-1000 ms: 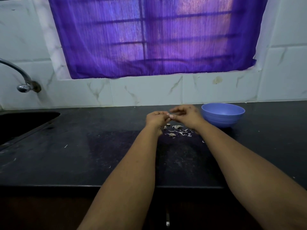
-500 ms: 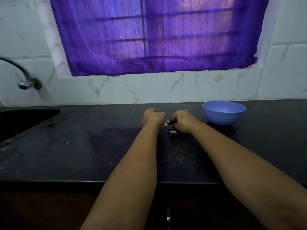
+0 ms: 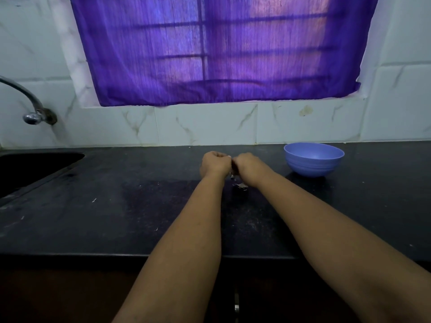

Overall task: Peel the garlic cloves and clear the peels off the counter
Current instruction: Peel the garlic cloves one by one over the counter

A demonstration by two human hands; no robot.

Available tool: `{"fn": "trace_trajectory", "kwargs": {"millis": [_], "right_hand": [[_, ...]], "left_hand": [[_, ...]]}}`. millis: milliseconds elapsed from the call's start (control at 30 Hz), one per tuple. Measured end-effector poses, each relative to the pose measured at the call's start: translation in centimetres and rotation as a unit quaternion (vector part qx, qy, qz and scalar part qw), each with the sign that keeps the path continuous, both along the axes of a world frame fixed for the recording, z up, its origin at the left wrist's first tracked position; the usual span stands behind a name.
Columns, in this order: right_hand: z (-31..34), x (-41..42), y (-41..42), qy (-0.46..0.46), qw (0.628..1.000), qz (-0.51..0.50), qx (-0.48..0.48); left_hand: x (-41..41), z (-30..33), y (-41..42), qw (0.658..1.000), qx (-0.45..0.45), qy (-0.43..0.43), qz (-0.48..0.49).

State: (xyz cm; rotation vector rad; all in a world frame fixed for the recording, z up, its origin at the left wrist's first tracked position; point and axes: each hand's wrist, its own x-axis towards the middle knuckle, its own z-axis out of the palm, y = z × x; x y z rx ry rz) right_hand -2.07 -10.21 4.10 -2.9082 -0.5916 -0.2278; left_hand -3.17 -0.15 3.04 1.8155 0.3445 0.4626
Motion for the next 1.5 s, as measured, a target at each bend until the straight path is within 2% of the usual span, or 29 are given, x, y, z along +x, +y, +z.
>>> {"fn": "trace_trajectory", "kwargs": {"millis": [100,233,300,367,433,500,600,633,700,733,767,833,900,1033,1100,1200,1267,1333,1367,1500], "right_hand": [[-0.3,0.5,-0.5,-0.142,0.989,0.013,0.038],[-0.4,0.7,-0.8,-0.224,0.968,0.024,0.110],[0.0,0.7,-0.8,-0.188,0.976,0.009,0.107],[-0.2,0.3,-0.3,-0.061,0.998,-0.006,-0.007],[-1.1,0.1,0.0,0.018,0.998,-0.005,-0.058],[-1.0,0.1,-0.4,0.010,0.999,-0.005,-0.042],[0.2,0.4,-0.7,-0.107,0.994,0.006,0.039],[0.4,0.1,-0.7,-0.113,0.993,0.015,0.013],[-0.1,-0.7,-0.1,-0.033,0.995,0.019,-0.088],[-0.6,-0.7,-0.1,0.003,0.994,0.016,-0.104],[-0.5,-0.5,0.1,0.018,0.996,0.014,-0.091],[0.0,-0.6,0.0,-0.016,0.999,0.016,-0.042],[0.6,-0.3,-0.4,-0.042,0.998,0.007,-0.041],[-0.6,-0.3,0.5,0.051,0.996,-0.034,-0.060],[-1.3,0.3,0.4,0.060,0.997,-0.039,0.016],[-1.2,0.7,-1.4,-0.020,0.975,-0.010,0.222],[-1.4,0.6,-2.8,-0.018,0.914,-0.009,0.404],[-1.5,0.5,-4.0,0.055,0.844,-0.011,0.534],[-1.7,0.6,-4.4,0.085,0.824,-0.015,0.560],[-1.7,0.8,-4.7,0.118,0.804,-0.026,0.582]], "left_hand": [[0.0,0.1,0.1,1.000,-0.015,-0.013,0.009],[0.1,0.0,0.2,0.999,-0.035,-0.026,0.026],[0.2,0.1,0.2,0.999,-0.034,-0.025,0.027],[0.2,0.1,0.2,0.999,-0.033,-0.025,0.024],[0.0,0.1,0.1,0.999,-0.028,-0.022,0.023],[0.0,0.0,0.1,0.999,-0.024,-0.016,0.023],[0.2,-0.2,0.2,0.999,-0.026,-0.020,0.028],[0.3,-0.2,0.2,0.999,-0.026,-0.022,0.030],[0.2,-0.1,0.1,0.999,-0.018,-0.025,0.030],[0.0,-0.1,0.0,0.999,-0.014,-0.024,0.029],[0.0,-0.1,0.0,0.999,-0.012,-0.023,0.028],[-0.1,-0.1,0.0,0.999,-0.012,-0.024,0.026],[-0.1,-0.1,0.0,0.999,-0.010,-0.024,0.023],[-0.4,-0.1,-0.3,1.000,0.001,-0.026,0.006],[-0.3,-0.4,-0.4,1.000,0.005,-0.028,-0.001],[-0.3,-0.3,-0.4,0.999,0.002,-0.044,-0.029],[-0.2,-0.6,-0.5,0.996,0.007,-0.067,-0.059],[-0.1,-0.7,-0.8,0.993,0.035,-0.086,-0.077],[0.1,-0.8,-0.8,0.991,0.045,-0.095,-0.079],[0.2,-0.9,-1.2,0.988,0.031,-0.123,-0.085]]}}
